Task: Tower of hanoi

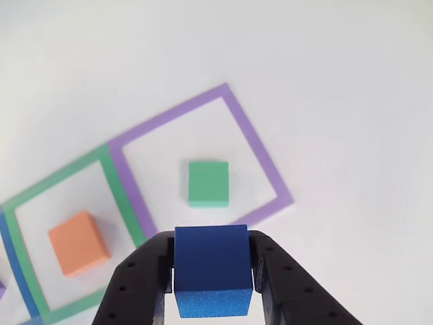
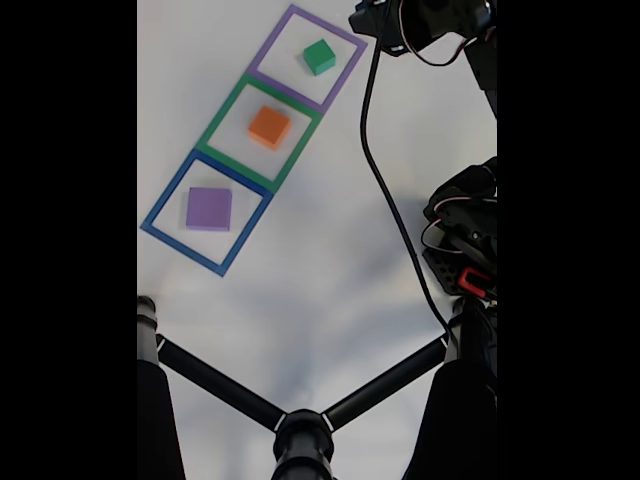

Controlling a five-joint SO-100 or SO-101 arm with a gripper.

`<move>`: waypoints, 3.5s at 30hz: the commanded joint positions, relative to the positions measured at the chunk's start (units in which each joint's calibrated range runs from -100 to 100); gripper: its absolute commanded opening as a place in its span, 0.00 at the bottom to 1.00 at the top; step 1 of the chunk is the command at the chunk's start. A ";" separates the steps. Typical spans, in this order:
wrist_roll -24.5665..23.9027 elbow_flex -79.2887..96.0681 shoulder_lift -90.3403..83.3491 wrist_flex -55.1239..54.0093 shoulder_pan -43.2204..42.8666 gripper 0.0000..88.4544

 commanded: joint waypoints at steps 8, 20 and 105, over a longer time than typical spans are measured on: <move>0.00 31.06 2.01 -47.50 4.20 0.01; 0.00 41.79 22.28 -83.04 2.45 0.02; 0.00 19.89 -14.50 -12.21 -18.67 0.29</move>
